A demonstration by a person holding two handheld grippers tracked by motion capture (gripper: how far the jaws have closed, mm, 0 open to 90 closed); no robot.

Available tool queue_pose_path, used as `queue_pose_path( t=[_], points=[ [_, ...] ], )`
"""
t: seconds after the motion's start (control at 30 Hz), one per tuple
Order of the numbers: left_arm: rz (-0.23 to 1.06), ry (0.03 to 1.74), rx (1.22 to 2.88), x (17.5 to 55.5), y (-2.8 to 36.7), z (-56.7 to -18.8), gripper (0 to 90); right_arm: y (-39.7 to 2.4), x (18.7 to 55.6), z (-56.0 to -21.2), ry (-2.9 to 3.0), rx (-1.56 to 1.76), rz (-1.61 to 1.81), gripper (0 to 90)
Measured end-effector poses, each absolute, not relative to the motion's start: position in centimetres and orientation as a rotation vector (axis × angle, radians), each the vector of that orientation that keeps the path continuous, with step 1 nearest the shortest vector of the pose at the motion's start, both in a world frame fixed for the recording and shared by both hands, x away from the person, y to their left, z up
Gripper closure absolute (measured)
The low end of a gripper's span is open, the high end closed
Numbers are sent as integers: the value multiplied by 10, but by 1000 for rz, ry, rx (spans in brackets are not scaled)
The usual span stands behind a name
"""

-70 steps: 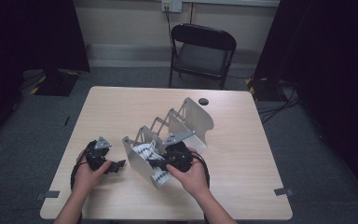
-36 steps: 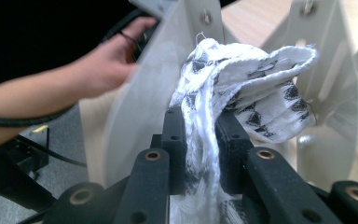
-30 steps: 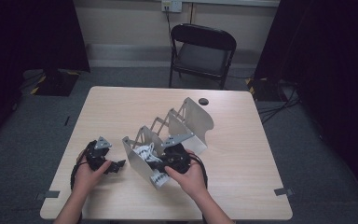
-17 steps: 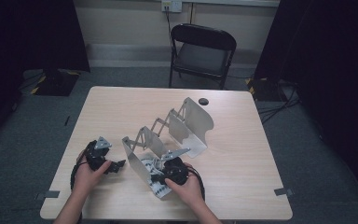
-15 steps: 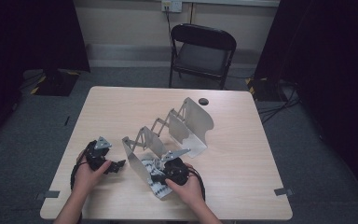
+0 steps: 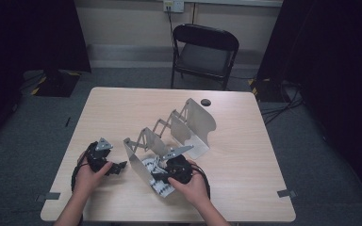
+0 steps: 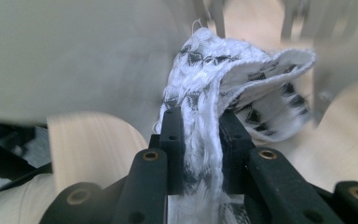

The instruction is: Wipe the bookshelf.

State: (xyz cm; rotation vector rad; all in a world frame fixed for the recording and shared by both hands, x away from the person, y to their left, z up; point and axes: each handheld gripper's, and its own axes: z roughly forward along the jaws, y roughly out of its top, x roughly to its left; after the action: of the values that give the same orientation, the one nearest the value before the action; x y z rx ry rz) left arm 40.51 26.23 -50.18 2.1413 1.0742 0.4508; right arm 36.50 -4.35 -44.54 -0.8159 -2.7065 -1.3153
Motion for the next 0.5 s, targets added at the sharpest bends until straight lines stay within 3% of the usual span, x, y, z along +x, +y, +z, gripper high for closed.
queue_pose_path(
  t=[0.33,0.5],
  points=[
    [451,1073,2144,405,263,-502,0,-41,371,-352,-2689,-751,-1480,750],
    [450,1077,2137,405,262,-502,0,-36,370,-339,-2684,-726,-1499,750]
  ],
)
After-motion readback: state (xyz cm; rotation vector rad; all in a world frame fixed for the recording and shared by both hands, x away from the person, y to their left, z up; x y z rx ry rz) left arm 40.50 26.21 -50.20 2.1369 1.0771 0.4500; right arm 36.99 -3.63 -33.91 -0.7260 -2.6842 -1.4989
